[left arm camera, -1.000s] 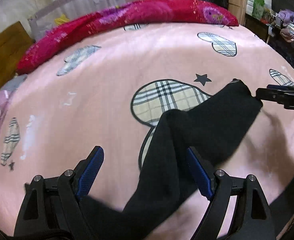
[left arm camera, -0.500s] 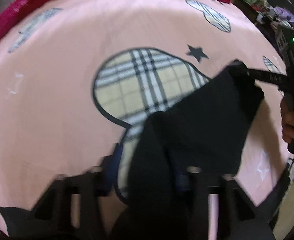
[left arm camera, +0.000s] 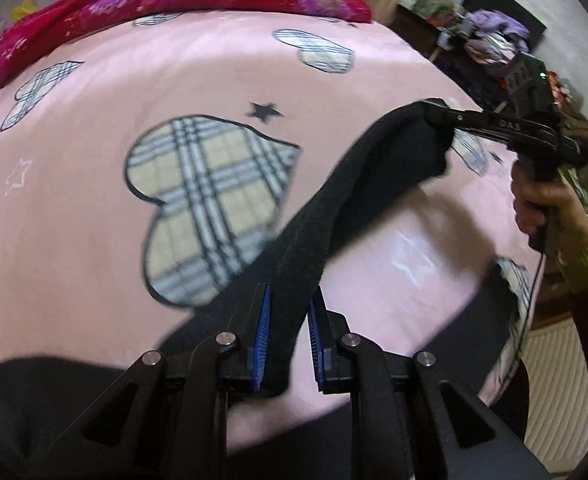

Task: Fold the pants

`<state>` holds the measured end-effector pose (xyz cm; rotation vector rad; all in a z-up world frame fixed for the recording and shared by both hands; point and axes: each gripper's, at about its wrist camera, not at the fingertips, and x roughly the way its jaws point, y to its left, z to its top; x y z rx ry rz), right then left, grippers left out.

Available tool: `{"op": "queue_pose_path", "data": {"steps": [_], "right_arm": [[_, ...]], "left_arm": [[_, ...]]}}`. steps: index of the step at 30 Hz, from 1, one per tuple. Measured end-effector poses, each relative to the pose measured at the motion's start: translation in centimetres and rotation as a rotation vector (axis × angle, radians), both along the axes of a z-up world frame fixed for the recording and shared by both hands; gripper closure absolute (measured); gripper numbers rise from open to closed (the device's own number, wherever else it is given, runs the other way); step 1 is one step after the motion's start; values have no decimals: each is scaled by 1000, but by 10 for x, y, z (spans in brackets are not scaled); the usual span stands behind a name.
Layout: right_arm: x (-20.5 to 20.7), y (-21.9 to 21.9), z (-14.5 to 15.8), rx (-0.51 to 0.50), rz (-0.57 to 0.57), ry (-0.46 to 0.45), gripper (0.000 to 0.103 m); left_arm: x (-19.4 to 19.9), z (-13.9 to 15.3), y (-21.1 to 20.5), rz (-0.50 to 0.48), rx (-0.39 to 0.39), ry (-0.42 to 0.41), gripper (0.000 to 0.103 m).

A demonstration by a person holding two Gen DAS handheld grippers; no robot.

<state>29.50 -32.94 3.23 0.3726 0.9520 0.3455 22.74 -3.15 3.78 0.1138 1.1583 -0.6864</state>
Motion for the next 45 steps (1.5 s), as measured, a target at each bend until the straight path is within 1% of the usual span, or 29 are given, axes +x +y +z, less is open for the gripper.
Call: {"op": "queue_pose_path", "data": {"steps": [4, 6, 10, 12, 16, 20, 23, 28, 30, 34, 38, 39, 40, 41, 42, 43, 44, 45], "right_arm": [[-43, -15, -3, -8, 31, -8, 95], [-62, -20, -9, -23, 47, 3, 95], [-98, -28, -10, -11, 71, -15, 96], [-117, -28, -8, -27, 94, -23, 96], [-146, -26, -4, -70, 107, -27, 96], [-172, -24, 1, -109, 113, -42, 96], [-193, -23, -1, -129, 108, -38, 96], [-219, -25, -2, -138, 76, -33, 96], [-228, -25, -7, -149, 66, -18, 97], [-241, -19, -20, -159, 59, 20, 97], [-246, -7, -39, -220, 68, 88, 96], [-245, -2, -45, -246, 71, 118, 95], [-246, 0, -49, -266, 67, 129, 94], [-246, 2, -50, -275, 55, 142, 92], [-248, 2, -49, -269, 37, 153, 87], [-249, 1, -46, -265, 22, 162, 82], [-250, 0, -43, -264, 2, 173, 66], [-253, -2, -36, -274, -30, 177, 49]], "left_arm": [[-39, -7, -12, -42, 12, -2, 86], [-56, -12, -15, -60, 19, 0, 86], [-86, -12, -17, -80, 33, -26, 87], [-100, -9, -14, -90, 21, -37, 87], [-123, -5, -10, -114, -3, -51, 87], [-144, -5, -11, -146, -4, -69, 87], [-156, -6, -10, -170, -8, -75, 87], [-177, -5, -8, -209, -10, -109, 87], [-183, -9, -8, -221, -2, -113, 87], [-190, -19, -8, -237, 20, -119, 87], [-191, -41, -6, -230, 52, -92, 84], [-191, -44, -6, -226, 52, -85, 84], [-191, -44, -4, -213, 46, -78, 84], [-192, -41, -2, -201, 36, -71, 79], [-193, -37, 0, -196, 28, -61, 70], [-193, -33, 3, -189, 26, -44, 63], [-194, -28, 7, -175, 19, -32, 52], [-194, -25, 13, -156, 12, -30, 46]]}}
